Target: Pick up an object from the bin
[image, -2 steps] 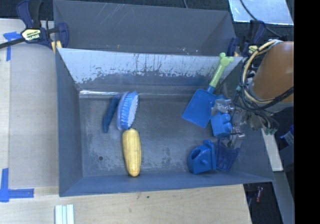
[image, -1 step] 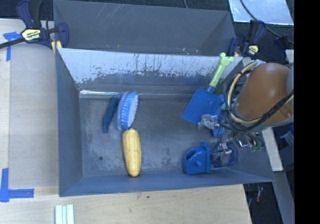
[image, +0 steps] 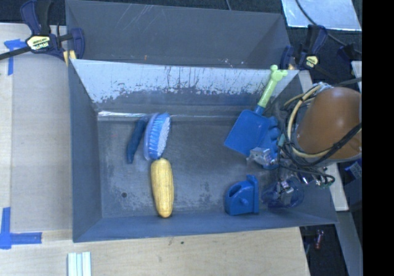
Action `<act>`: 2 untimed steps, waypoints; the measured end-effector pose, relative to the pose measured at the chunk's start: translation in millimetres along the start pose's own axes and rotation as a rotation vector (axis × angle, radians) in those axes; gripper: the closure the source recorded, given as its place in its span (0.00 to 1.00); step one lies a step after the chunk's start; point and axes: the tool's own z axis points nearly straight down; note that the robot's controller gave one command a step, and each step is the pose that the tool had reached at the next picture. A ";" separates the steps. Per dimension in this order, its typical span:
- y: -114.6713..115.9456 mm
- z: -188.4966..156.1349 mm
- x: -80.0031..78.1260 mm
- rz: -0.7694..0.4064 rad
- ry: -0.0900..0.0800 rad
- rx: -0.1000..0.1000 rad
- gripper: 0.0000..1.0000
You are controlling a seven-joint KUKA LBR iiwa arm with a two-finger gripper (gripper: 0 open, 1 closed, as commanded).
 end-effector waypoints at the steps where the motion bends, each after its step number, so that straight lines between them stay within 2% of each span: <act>1: 29.0 -0.8 -8.5 0.248 0.011 -0.006 1.00; 2: 29.0 -1.0 -8.5 0.247 0.011 -0.006 1.00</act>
Offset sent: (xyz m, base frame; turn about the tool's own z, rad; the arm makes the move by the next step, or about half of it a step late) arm 0.0000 0.0000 0.0000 0.0000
